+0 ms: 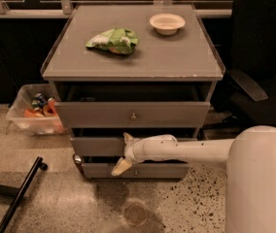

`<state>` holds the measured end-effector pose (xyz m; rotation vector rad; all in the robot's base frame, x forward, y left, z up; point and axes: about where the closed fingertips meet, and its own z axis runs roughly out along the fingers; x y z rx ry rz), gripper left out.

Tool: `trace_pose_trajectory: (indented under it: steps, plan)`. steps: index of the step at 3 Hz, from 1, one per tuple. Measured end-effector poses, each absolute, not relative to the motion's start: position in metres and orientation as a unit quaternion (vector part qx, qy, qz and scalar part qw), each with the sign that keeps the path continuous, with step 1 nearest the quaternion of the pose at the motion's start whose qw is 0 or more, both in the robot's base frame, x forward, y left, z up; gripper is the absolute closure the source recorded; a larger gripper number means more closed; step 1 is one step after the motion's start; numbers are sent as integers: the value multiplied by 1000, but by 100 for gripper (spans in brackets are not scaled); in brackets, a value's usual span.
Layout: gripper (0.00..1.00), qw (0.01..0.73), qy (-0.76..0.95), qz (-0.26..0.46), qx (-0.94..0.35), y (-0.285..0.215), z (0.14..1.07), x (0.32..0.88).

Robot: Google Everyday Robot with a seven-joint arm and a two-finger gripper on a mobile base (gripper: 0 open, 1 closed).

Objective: Open middle drawer

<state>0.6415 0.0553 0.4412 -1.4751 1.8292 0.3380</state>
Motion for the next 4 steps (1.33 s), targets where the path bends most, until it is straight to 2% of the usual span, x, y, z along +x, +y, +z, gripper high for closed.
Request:
trace_pose_trajectory:
  steps: [3, 4]
  plan:
    - [0, 393, 711, 157, -561, 70, 413, 689]
    - [19, 389, 713, 165, -560, 71, 405, 695]
